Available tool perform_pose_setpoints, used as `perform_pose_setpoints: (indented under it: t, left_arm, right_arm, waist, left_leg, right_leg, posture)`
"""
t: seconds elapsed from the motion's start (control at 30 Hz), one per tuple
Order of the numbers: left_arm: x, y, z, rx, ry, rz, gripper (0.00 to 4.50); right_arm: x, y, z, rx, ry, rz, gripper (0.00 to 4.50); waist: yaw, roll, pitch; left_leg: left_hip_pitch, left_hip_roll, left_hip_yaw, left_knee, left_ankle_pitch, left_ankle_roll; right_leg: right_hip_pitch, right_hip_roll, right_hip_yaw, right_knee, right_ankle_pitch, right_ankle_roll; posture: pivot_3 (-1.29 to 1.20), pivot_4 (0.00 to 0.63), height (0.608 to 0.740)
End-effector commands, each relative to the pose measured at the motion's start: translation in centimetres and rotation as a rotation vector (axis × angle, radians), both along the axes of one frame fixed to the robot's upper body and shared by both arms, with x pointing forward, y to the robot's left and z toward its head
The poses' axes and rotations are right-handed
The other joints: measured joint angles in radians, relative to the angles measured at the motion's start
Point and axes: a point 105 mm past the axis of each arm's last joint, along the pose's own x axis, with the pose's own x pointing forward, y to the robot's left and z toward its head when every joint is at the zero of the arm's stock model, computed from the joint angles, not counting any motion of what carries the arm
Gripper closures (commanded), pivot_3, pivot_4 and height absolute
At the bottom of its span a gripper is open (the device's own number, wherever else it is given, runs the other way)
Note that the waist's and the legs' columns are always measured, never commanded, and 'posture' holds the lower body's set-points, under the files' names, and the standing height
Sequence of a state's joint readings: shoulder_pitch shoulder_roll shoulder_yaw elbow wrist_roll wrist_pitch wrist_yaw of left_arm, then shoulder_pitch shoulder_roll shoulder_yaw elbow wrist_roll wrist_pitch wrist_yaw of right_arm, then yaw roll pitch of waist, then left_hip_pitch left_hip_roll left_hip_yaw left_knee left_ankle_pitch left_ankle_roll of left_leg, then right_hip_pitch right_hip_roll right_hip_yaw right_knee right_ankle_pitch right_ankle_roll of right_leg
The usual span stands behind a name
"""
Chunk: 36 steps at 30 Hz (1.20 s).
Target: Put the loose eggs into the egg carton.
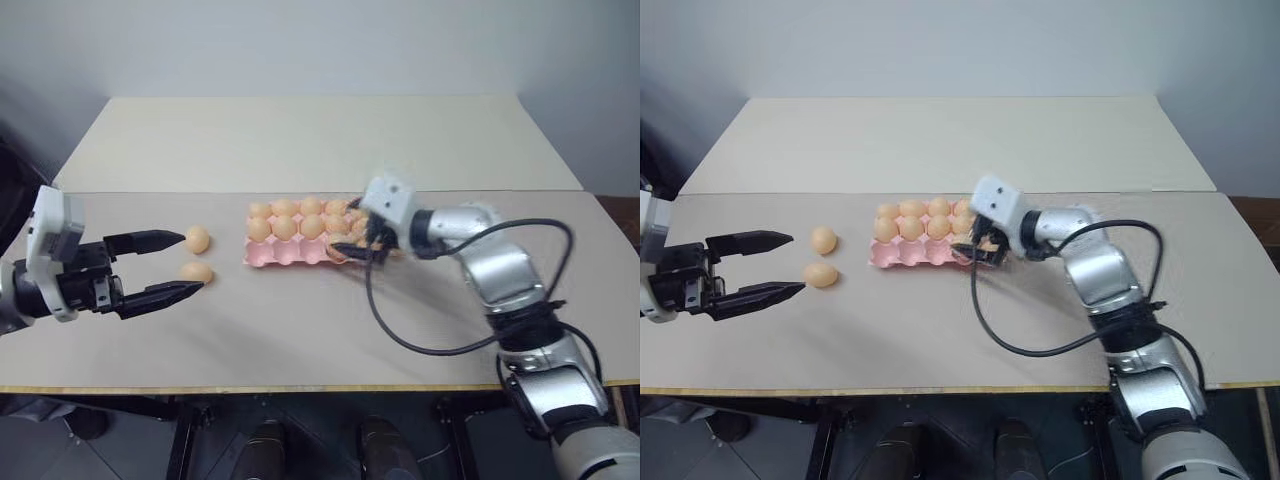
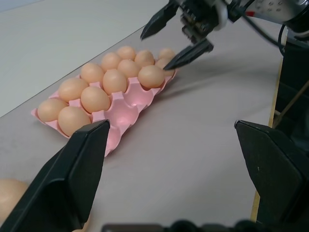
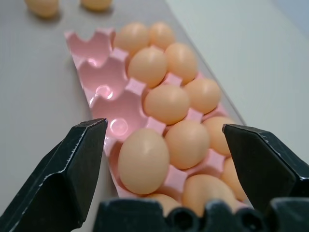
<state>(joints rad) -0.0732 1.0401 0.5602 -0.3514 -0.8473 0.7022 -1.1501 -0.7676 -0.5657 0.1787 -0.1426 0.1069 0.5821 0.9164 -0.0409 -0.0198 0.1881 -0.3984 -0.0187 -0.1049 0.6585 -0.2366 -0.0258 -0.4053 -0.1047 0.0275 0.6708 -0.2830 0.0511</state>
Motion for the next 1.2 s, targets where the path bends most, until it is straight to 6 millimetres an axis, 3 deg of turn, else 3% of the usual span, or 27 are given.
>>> perform_pose_setpoints:
  t: [0.03, 0.17, 0.27, 0.47, 0.67, 0.97, 1.2]
  left_arm:
    - [-0.3, 1.2, 0.9, 0.019, -0.025, 0.035, 0.0]
    - [-0.8, 2.5, 0.7, 0.026, -0.019, 0.073, 0.0]
    - [-1.0, 3.2, 0.2, 0.027, -0.018, 0.104, 0.0]
    - [-1.0, 3.1, -0.4, 0.026, 0.001, 0.107, 0.0]
    - [-0.7, 2.9, 0.0, 0.031, -0.005, 0.094, 0.0]
    - [0.1, 1.8, 0.4, 0.019, -0.029, 0.051, 0.0]
    - [0.2, 1.1, 0.6, 0.004, -0.044, 0.037, 0.0]
  right_arm:
    - [-2.4, -3.2, 2.1, 0.035, -0.029, 0.025, 0.04]
    - [-4.8, -7.2, 2.2, 0.028, -0.024, 0.024, 0.04]
    - [-6.4, -10.0, 1.0, 0.007, 0.016, 0.008, 0.04]
    - [-6.9, -11.1, -0.9, -0.01, 0.043, -0.032, 0.04]
    - [-4.9, -10.6, -1.3, -0.034, 0.007, -0.053, 0.04]
    - [1.8, -8.4, -4.7, -0.23, -0.09, -0.022, 0.04]
    - [5.2, -6.6, -6.9, -0.307, -0.124, -0.027, 0.04]
  waist:
    - [0.003, 0.0, 0.0]
    - [0.001, 0.0, 0.0]
    - [-0.003, 0.0, 0.0]
    - [-0.007, 0.0, 0.0]
    - [-0.005, 0.0, 0.0]
    - [-0.007, 0.0, 0.0]
    - [-0.008, 0.0, 0.0]
  left_leg:
    - [0.0, 0.0, 0.0, 0.0, 0.0, 0.0]
    - [0.0, 0.0, 0.0, 0.0, 0.0, 0.0]
    - [0.001, 0.0, 0.001, 0.0, 0.0, 0.0]
    - [0.004, 0.001, 0.003, 0.0, 0.0, 0.0]
    - [0.004, 0.001, 0.004, 0.0, 0.0, 0.0]
    - [0.004, 0.001, 0.004, 0.0, 0.0, 0.0]
    - [0.003, 0.001, 0.004, 0.0, 0.0, 0.0]
  right_leg:
    - [0.0, 0.0, 0.0, -0.001, 0.0, 0.0]
    - [0.001, 0.0, 0.0, -0.001, 0.0, 0.0]
    - [0.001, 0.0, 0.0, 0.0, 0.0, 0.0]
    - [0.003, 0.0, 0.003, 0.001, 0.0, 0.0]
    - [0.003, 0.0, 0.003, 0.001, 0.0, 0.0]
    - [0.002, 0.001, 0.004, 0.001, 0.0, 0.0]
    - [0.001, 0.001, 0.004, 0.001, 0.0, 0.0]
  posture:
    - [0.0, 0.15, 0.74]
    - [0.0, 0.15, 0.74]
    - [0.0, 0.15, 0.74]
    - [0.0, 0.15, 0.74]
    - [0.0, 0.15, 0.74]
    - [0.0, 0.15, 0.74]
    - [0.0, 0.15, 0.74]
